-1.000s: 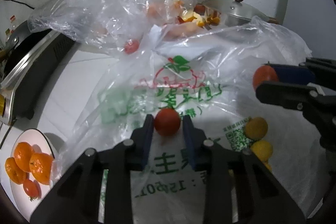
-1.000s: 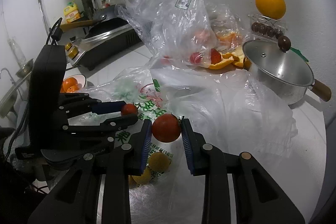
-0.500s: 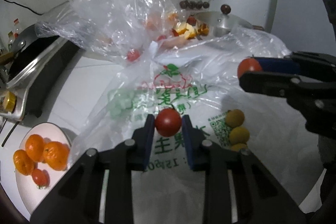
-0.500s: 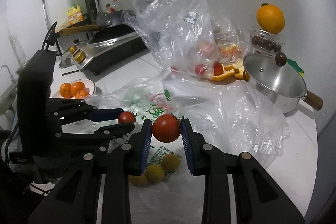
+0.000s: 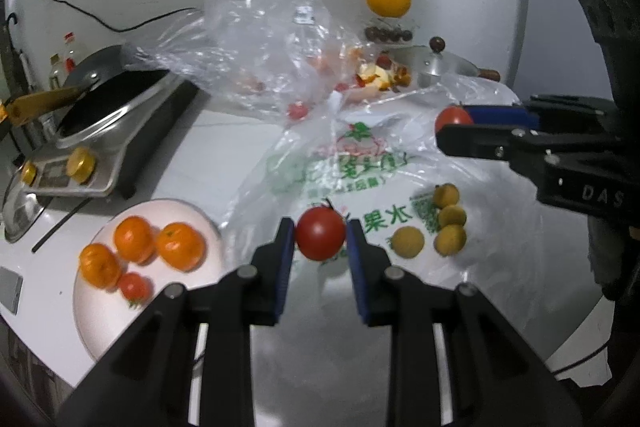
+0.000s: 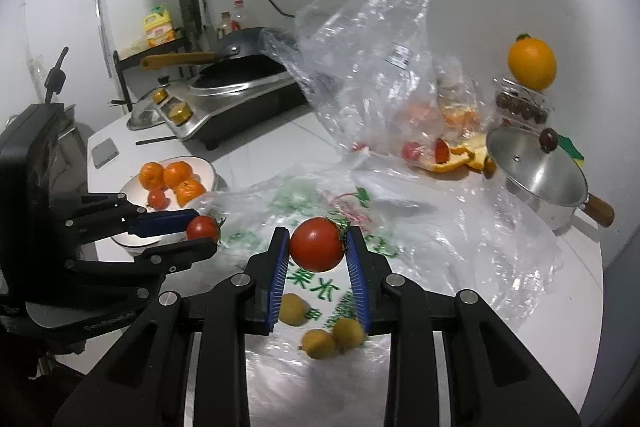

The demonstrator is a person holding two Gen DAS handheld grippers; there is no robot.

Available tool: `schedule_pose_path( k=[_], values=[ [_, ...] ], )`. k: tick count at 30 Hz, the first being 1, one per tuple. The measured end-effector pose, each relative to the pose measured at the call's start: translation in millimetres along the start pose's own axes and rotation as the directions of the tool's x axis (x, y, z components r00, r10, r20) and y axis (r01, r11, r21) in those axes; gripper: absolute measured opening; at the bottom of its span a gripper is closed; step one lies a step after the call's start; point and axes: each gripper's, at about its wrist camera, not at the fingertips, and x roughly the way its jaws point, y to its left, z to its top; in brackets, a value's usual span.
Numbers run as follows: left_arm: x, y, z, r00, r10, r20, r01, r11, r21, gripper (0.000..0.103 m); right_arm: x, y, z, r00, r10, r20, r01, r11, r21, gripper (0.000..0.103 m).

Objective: Organize fruits
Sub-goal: 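Carry both held cherry tomatoes over to the white plate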

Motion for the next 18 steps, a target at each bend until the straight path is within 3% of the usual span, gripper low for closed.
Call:
schedule_pose_path(
  k=[18],
  values=[
    [-42, 57, -36, 0.998, 0.054, 0.035, -0.050, 0.994, -0.095, 0.027, 14, 70, 12, 0.998, 0.062, -0.021, -0.064, 0.993, -0.096, 0.031]
  ],
)
